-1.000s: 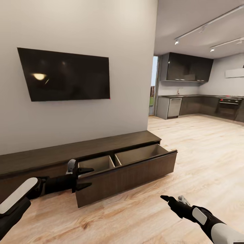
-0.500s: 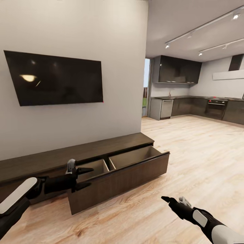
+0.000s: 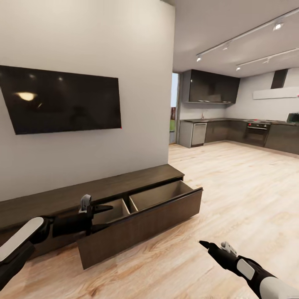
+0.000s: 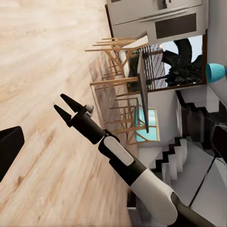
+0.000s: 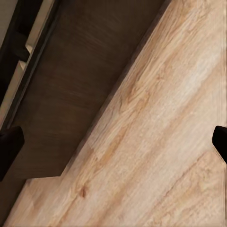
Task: Place each of the two pumpkins and all three candles from the living room inside a cabinet in the living room (use any cabinet), then make sure every cabinet is closed, and position the cauldron so it is next to a table in the living room.
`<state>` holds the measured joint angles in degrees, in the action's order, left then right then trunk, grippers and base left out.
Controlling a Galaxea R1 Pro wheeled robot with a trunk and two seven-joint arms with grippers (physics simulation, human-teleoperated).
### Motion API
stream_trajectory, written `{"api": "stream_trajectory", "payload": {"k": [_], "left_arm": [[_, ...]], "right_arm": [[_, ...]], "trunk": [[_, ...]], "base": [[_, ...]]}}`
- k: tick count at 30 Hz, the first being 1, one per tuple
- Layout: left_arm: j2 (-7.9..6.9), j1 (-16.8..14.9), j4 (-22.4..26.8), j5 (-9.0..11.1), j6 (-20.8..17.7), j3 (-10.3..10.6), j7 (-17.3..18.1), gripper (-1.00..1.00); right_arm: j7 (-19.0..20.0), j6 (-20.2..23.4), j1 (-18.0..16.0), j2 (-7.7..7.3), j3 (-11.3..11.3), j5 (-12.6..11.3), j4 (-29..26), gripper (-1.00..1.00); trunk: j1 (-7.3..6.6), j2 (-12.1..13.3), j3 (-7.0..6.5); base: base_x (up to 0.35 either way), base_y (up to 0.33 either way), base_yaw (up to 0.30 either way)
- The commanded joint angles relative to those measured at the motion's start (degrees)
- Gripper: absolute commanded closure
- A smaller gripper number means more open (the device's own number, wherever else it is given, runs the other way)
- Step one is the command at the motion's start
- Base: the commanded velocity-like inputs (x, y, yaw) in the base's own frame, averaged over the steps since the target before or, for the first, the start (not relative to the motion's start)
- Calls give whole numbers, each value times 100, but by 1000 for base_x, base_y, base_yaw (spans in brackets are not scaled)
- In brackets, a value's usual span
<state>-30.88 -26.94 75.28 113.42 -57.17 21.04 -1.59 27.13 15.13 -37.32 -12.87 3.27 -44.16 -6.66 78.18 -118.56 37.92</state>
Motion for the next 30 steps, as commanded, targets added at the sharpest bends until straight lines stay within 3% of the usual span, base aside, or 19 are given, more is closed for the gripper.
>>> {"api": "stream_trajectory", "payload": {"k": [1,25,30], "left_arm": [[-6,-5,3,31,-4,11,-17,-100],[-16,-5,61,44,-12,-11,-5,-100],[-106,-3,211,42,-13,-12,-4,-100]], "right_arm": [[5,25,-3,-4,34,-57,2,-100],[3,7,-3,-3,34,-66,95,-100],[3,-1,-3,3,34,-66,95,-100]], "trunk": [[-1,-2,6],[-1,-2,6],[-1,-2,6]], "base": [[0,0,-258],[-22,5,-284],[-9,3,-291]]}}
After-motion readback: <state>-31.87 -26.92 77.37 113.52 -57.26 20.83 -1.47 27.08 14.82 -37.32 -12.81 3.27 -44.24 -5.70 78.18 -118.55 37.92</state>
